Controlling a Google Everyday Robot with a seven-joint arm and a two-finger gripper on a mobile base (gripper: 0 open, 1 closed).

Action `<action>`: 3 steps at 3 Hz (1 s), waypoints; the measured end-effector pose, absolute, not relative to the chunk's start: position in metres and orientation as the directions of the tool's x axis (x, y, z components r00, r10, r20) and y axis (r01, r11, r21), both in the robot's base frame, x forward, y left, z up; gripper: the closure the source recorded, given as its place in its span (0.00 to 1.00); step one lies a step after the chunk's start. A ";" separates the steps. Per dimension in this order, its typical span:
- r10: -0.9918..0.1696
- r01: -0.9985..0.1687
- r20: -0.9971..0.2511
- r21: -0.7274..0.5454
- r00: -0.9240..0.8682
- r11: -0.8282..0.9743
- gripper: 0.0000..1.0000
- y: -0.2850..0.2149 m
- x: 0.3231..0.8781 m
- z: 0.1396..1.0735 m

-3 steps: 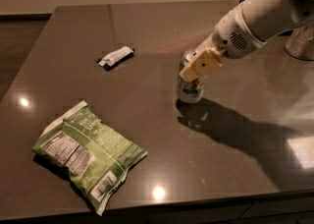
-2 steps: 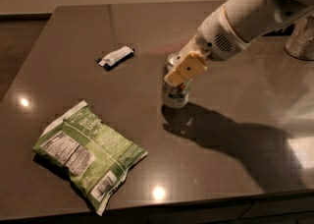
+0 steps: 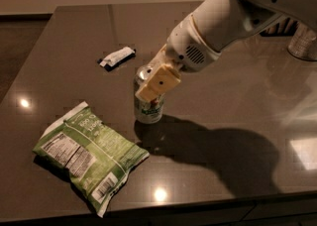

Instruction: Move 7up can near green jalapeno chip bag

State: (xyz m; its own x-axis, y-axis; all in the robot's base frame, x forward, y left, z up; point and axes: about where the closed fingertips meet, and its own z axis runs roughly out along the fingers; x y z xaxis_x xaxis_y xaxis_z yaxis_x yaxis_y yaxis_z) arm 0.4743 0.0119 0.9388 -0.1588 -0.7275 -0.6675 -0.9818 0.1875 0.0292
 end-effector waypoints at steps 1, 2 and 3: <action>-0.743 -0.988 -0.658 0.012 -0.121 0.151 0.83 0.028 0.466 0.933; -0.759 -0.992 -0.644 -0.001 -0.097 0.127 0.59 0.037 0.462 0.925; -0.766 -0.994 -0.637 -0.008 -0.080 0.111 0.27 0.042 0.461 0.919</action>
Offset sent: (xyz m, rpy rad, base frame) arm -0.0133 0.0325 -0.0246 -0.0591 -0.0323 0.0847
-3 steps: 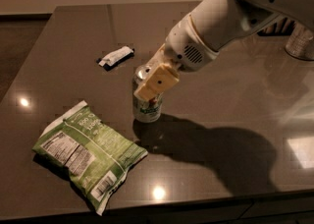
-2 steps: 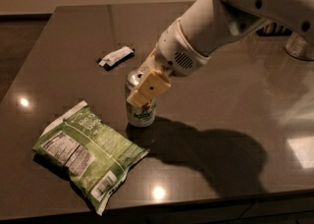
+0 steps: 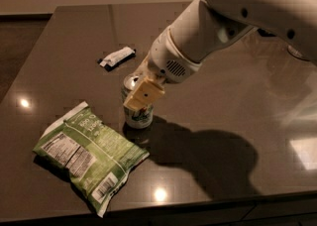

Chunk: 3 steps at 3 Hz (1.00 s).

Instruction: Move 7up can near green jalapeno chip bag

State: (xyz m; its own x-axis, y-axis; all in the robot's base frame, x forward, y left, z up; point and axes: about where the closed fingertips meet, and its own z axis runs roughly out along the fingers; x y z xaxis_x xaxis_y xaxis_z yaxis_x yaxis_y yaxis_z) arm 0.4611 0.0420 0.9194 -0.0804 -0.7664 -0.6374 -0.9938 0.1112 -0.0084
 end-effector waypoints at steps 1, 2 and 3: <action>-0.760 -0.994 -0.646 -0.013 -0.073 0.107 0.05 0.041 0.461 0.919; -0.761 -0.994 -0.645 -0.015 -0.071 0.105 0.00 0.042 0.460 0.919; -0.761 -0.994 -0.645 -0.015 -0.071 0.105 0.00 0.042 0.460 0.919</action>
Offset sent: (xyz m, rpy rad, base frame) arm -0.0002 -0.0007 -0.0006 0.0084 -0.0051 0.0036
